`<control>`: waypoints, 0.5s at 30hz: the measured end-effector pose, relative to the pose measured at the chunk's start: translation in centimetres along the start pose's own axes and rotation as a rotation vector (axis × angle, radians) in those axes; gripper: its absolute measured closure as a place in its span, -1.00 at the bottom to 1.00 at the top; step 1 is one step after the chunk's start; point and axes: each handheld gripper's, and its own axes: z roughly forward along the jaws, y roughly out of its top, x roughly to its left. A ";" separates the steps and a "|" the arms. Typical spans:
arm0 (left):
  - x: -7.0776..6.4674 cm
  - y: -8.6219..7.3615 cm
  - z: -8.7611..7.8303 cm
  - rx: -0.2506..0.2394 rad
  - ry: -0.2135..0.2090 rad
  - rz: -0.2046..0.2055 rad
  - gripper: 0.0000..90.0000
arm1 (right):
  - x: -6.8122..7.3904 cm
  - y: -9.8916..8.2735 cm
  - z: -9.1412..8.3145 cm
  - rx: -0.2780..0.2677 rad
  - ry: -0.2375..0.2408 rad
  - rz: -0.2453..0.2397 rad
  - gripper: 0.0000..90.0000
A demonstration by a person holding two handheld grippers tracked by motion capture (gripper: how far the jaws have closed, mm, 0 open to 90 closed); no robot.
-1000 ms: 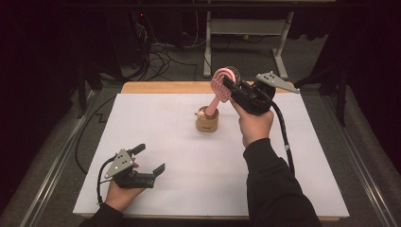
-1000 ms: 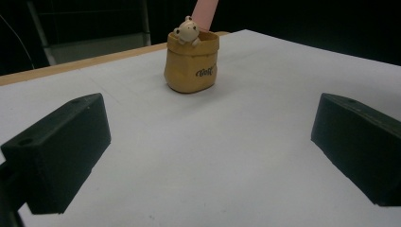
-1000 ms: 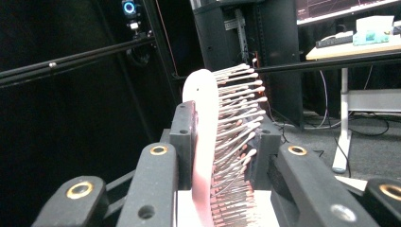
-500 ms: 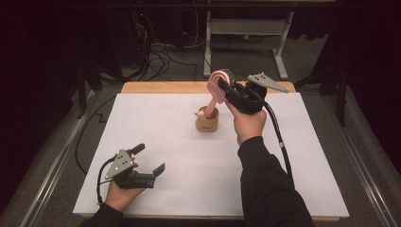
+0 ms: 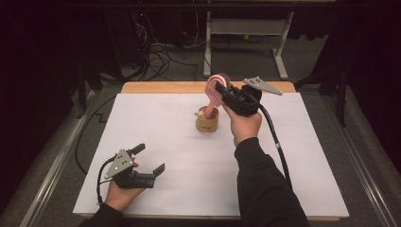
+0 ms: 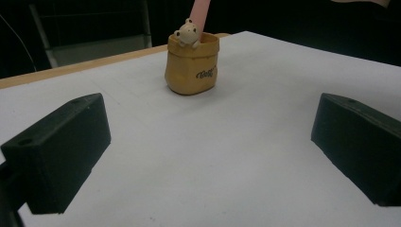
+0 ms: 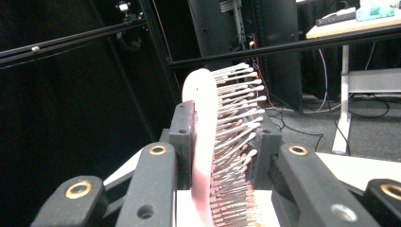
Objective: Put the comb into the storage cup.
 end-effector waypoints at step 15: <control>0.1 -0.1 0.0 0.001 0.000 -0.006 -1.00 | -0.2 -0.7 0.9 0.012 0.008 0.016 0.56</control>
